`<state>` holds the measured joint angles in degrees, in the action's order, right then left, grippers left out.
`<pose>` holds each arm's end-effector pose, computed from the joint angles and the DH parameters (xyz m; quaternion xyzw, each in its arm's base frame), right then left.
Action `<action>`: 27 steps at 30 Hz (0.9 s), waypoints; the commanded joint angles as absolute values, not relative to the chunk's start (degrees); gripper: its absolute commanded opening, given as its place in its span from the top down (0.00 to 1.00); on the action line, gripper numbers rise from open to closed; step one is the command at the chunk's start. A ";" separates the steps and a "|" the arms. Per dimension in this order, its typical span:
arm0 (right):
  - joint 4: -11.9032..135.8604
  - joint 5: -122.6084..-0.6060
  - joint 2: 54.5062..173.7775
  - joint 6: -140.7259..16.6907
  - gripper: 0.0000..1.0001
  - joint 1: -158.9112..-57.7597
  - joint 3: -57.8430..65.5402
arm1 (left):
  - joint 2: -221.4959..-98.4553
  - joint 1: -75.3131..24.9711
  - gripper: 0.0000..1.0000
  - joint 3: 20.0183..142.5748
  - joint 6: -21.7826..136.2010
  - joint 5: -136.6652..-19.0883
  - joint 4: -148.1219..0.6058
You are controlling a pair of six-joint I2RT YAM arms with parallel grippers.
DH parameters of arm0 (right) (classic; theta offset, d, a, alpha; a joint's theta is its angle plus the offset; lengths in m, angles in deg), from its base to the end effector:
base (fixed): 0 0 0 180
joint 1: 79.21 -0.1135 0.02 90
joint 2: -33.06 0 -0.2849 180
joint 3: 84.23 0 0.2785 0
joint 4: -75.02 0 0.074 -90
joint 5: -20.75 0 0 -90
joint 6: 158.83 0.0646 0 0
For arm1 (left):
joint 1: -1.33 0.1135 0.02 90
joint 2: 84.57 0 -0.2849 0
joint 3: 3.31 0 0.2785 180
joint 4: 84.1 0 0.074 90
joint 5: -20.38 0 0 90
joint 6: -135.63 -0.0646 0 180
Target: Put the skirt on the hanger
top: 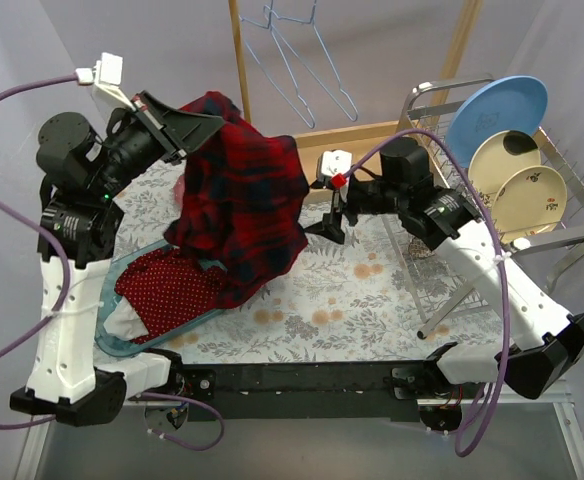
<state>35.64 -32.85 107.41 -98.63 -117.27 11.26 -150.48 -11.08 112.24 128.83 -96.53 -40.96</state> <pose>0.2303 0.2290 0.4488 -0.5815 0.5365 0.2925 0.5371 0.2035 -0.0747 0.6007 -0.2336 0.6285 -0.6416 0.3726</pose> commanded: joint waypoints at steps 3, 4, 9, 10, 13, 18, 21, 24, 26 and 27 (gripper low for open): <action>32.69 -32.37 100.75 -94.68 0.01 -107.52 10.85 | -151.19 -16.07 1.00 106.52 137.21 -108.47 -57.66; 32.87 -30.42 99.87 -94.24 0.02 -107.07 9.18 | -151.45 -18.08 1.00 105.38 137.30 -108.12 -58.11; 29.71 -25.54 97.05 -94.84 0.05 -107.07 4.15 | -153.03 -25.73 1.00 96.69 134.76 -103.38 -58.56; 28.83 -27.92 96.61 -95.54 0.05 -107.07 4.67 | -152.95 -27.48 1.00 95.19 134.58 -102.84 -58.65; 26.54 -38.20 94.85 -97.92 0.04 -106.98 6.69 | -151.72 -28.73 1.00 87.72 133.35 -101.96 -58.47; 25.74 -38.14 93.79 -98.19 0.04 -106.89 4.60 | -150.23 -29.17 1.00 73.84 131.68 -100.30 -58.12; 28.20 -34.54 94.41 -98.19 0.04 -106.89 -1.98 | -149.26 -29.08 1.00 66.80 128.08 -88.56 -51.72; 30.67 -32.25 96.77 -99.50 0.04 -106.89 -8.14 | -148.91 -29.08 1.00 64.68 127.10 -72.64 -43.37; 31.11 -31.20 99.05 -101.96 0.04 -106.89 -10.77 | -148.29 -29.08 1.00 63.71 128.67 -63.27 -39.51; 31.46 -31.28 99.76 -102.23 0.04 -106.89 -11.49 | -148.03 -29.08 1.00 63.53 129.03 -61.29 -38.62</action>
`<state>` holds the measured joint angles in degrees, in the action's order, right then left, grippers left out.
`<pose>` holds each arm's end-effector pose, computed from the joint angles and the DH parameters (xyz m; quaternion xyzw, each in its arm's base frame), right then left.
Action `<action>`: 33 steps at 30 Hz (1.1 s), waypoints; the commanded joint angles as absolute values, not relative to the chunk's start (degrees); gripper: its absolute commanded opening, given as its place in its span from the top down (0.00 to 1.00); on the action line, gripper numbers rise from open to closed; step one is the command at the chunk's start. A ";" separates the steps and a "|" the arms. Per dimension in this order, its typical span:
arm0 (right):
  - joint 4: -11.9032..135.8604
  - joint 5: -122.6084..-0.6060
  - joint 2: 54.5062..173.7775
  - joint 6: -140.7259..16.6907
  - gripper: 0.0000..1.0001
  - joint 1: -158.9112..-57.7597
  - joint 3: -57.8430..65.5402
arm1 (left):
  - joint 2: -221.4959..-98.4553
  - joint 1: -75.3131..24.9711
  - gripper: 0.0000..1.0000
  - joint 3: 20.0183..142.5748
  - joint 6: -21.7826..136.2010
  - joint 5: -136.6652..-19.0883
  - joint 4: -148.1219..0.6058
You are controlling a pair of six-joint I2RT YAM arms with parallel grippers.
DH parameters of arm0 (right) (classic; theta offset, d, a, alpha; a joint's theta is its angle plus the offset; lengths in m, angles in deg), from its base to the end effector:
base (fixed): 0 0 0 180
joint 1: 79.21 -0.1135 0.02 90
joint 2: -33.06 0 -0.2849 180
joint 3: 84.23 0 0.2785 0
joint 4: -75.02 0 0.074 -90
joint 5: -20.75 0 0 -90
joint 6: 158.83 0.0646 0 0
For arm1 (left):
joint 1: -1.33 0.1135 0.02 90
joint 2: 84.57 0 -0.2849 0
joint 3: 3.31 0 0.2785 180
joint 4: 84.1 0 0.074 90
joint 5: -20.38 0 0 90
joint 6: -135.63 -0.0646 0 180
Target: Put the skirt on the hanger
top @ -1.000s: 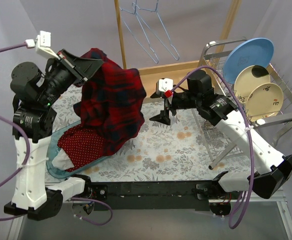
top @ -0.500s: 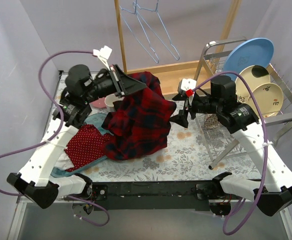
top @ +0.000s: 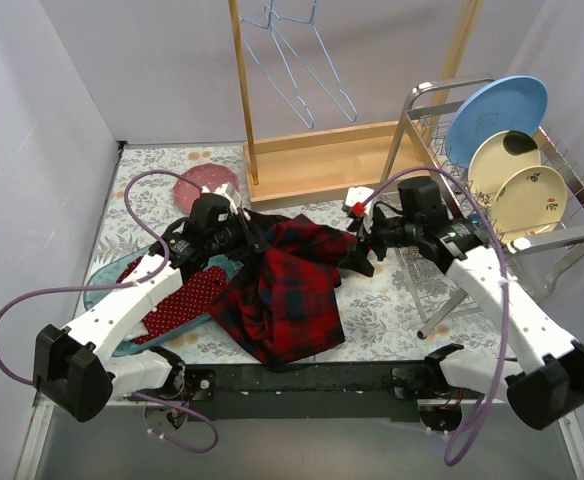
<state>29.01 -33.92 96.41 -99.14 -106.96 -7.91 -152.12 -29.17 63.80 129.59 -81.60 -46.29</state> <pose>0.2214 0.1587 0.3616 -0.5330 0.6621 0.2565 0.4602 0.2495 -0.1625 0.2897 -0.3618 0.8197 -0.4158 0.1560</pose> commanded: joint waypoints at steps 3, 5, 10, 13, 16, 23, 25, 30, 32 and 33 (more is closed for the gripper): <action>32.95 -31.72 102.05 -102.67 0.04 -106.89 -12.63 | -147.68 -29.08 0.98 63.53 132.27 -53.38 -34.58; 34.09 -33.03 103.71 -102.67 0.04 -106.89 -12.72 | -147.76 -29.08 0.88 63.44 134.48 -48.90 -31.42; 34.19 -33.39 107.41 -103.11 0.05 -106.89 -11.84 | -147.50 -29.08 0.57 63.97 139.15 -46.50 -26.22; 34.71 -32.77 109.43 -103.11 0.07 -106.98 -11.93 | -144.79 -29.08 0.45 64.76 136.18 -49.57 -26.56; 35.24 -34.53 111.54 -103.11 0.08 -106.98 -11.50 | -139.79 -29.08 0.32 66.08 128.12 -59.12 -29.63; 34.10 -34.54 116.81 -102.06 0.10 -106.98 -11.92 | -139.75 -29.69 0.19 70.29 122.79 -90.69 -40.18; 34.19 -34.09 117.61 -101.62 0.12 -106.98 -12.46 | -141.95 -33.46 0.18 71.26 123.32 -91.94 -40.89; 34.18 -32.51 119.45 -100.56 0.13 -106.98 -13.60 | -155.27 -51.96 0.11 78.72 123.68 -73.09 -37.48; 34.80 -32.25 119.98 -100.04 0.13 -106.98 -14.13 | -160.22 -57.09 0.10 83.99 123.50 -62.54 -29.43; 35.41 -32.07 120.16 -99.42 0.13 -106.98 -14.39 | -162.94 -60.69 0.10 88.27 124.11 -54.32 -27.03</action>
<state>33.19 -34.33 119.32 -101.08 -106.98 -13.53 -155.38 -50.72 78.91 124.59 -75.46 -38.03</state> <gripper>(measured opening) 0.872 0.897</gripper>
